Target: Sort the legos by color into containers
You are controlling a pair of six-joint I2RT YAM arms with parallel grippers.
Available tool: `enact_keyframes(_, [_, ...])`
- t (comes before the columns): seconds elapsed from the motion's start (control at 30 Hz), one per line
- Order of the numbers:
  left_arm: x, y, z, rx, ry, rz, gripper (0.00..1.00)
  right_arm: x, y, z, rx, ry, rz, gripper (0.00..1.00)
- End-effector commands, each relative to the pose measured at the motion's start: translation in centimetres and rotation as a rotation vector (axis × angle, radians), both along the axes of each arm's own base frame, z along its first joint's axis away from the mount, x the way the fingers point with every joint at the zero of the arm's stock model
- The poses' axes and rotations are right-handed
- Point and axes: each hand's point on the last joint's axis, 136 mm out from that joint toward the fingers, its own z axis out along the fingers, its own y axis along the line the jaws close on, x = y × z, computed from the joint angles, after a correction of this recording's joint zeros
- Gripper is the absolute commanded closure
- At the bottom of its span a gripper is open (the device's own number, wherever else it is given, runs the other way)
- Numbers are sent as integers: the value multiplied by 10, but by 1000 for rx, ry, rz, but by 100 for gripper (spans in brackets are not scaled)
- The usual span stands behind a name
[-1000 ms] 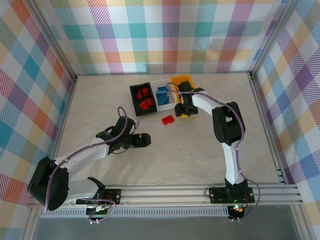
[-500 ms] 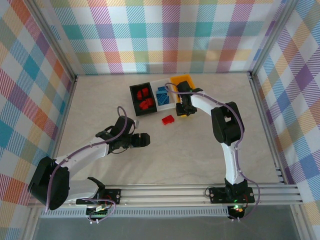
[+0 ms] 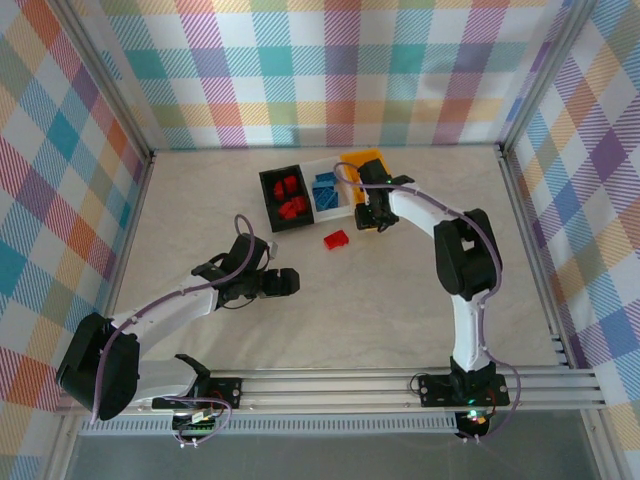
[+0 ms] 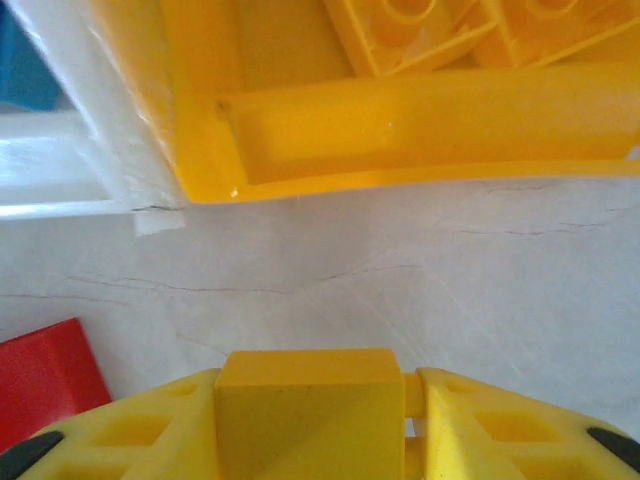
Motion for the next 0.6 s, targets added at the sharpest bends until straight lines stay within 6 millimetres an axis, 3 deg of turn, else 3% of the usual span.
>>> enact_keyframes(0.0, [4,-1,4,-5,-5,-6,20,3,1,36,9,-63,9,51])
enact_keyframes(0.33, [2,3,0,18,-2,-11,20,49,3,85,38,-161,9,50])
enact_keyframes(0.57, [0,5,-2,29,3,-9,20,87,2,91,45,-211,-10,50])
